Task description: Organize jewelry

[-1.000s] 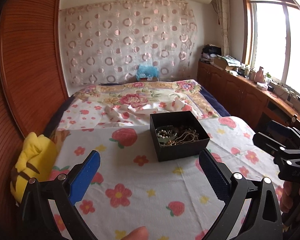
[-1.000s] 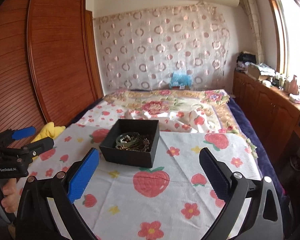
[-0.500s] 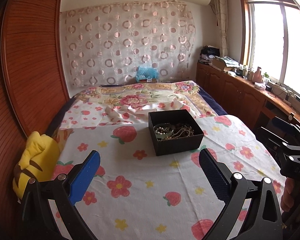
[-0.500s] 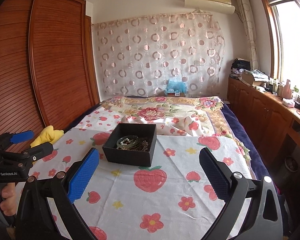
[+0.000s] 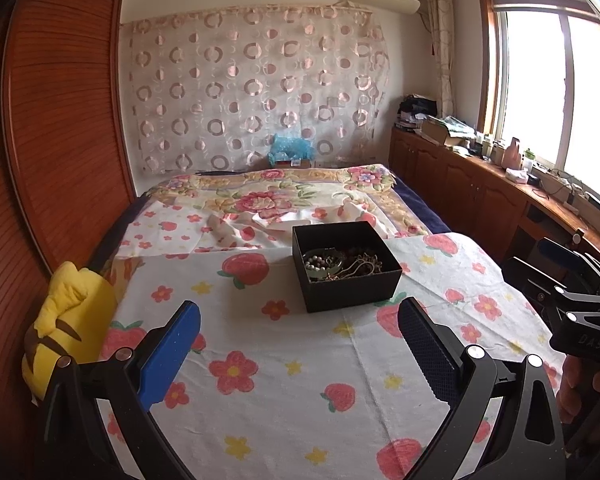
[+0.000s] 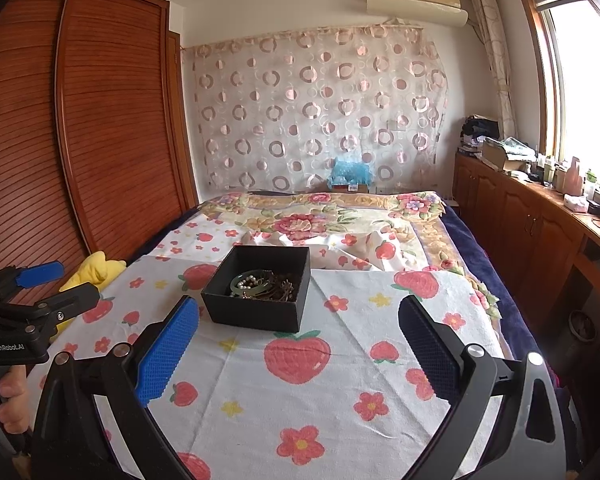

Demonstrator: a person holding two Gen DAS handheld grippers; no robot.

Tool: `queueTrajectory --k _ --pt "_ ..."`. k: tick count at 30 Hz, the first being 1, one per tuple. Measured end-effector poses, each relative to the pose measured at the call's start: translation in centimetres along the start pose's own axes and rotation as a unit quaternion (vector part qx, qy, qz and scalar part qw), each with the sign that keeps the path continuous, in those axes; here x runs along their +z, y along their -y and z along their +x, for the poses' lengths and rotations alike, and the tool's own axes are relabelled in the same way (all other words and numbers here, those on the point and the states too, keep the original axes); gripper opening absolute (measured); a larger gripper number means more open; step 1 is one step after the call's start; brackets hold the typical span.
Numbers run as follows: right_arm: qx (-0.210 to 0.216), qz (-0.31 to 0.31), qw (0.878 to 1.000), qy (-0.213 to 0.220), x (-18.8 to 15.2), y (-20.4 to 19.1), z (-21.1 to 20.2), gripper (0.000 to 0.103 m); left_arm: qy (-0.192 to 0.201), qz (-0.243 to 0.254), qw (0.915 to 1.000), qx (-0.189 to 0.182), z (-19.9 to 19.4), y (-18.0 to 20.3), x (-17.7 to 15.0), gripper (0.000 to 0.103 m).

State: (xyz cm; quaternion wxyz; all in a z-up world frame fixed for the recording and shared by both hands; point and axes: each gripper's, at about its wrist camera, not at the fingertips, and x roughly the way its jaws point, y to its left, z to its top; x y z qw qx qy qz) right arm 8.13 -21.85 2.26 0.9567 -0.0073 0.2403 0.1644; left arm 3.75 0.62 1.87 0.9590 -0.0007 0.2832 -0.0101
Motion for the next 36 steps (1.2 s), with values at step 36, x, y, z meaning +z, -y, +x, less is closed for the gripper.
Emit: queueTrajectory --k 36 --pt "0.002 0.001 1.000 -0.001 -0.12 -0.05 0.04 0.101 0.003 -0.001 1.0000 -0.002 -0.14 0.56 0.14 0.096"
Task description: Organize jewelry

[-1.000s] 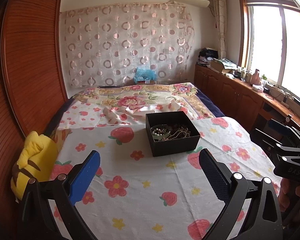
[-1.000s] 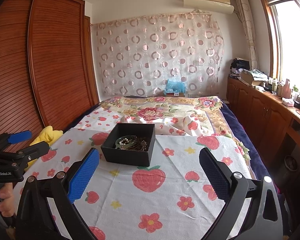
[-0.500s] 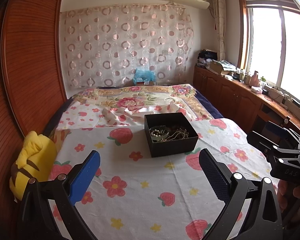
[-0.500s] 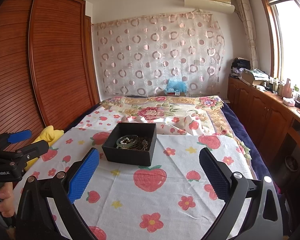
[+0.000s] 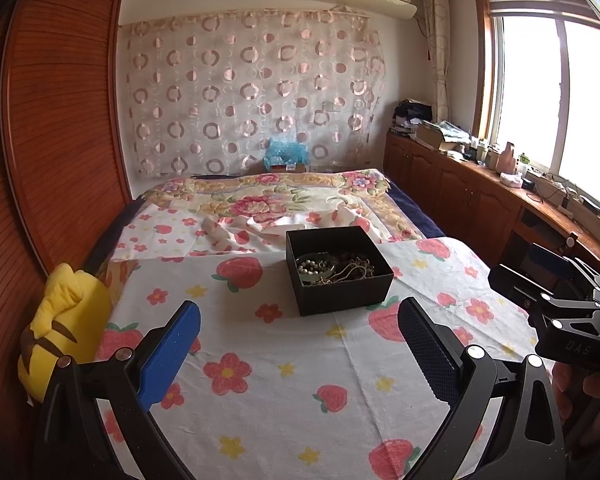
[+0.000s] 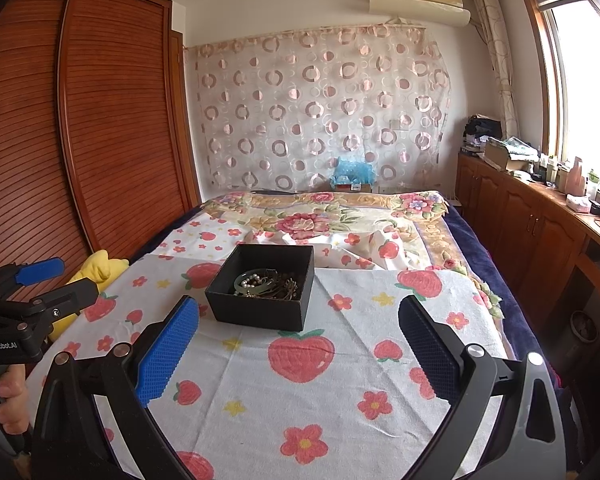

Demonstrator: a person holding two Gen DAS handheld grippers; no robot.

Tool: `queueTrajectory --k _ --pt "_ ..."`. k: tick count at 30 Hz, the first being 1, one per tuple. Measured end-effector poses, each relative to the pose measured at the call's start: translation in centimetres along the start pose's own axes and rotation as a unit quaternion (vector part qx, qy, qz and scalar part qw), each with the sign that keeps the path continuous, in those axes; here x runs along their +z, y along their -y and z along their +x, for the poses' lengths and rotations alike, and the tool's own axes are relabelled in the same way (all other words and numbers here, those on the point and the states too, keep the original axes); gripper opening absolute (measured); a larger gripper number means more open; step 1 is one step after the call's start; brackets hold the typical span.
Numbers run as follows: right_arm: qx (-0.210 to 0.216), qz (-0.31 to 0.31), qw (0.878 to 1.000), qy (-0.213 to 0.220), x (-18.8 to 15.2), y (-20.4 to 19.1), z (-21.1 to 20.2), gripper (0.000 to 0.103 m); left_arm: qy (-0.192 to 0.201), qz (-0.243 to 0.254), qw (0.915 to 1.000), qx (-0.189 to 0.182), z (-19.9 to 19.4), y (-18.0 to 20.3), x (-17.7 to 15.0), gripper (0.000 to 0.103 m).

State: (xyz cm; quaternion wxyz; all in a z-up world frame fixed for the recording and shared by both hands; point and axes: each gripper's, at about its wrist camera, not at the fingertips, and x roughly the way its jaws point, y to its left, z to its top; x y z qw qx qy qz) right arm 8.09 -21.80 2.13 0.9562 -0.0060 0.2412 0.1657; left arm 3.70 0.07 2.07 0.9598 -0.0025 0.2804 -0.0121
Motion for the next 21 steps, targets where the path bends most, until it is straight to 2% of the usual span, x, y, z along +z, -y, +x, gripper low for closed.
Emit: queueTrajectory --k 15,21 --pt "0.000 0.000 1.000 0.000 -0.06 -0.04 -0.01 0.101 0.000 -0.003 1.0000 0.002 -0.01 -0.26 -0.22 0.096" --pt "-0.001 0.000 1.000 0.001 -0.09 -0.02 0.00 0.101 0.002 -0.003 1.0000 -0.003 -0.31 0.67 0.61 0.096"
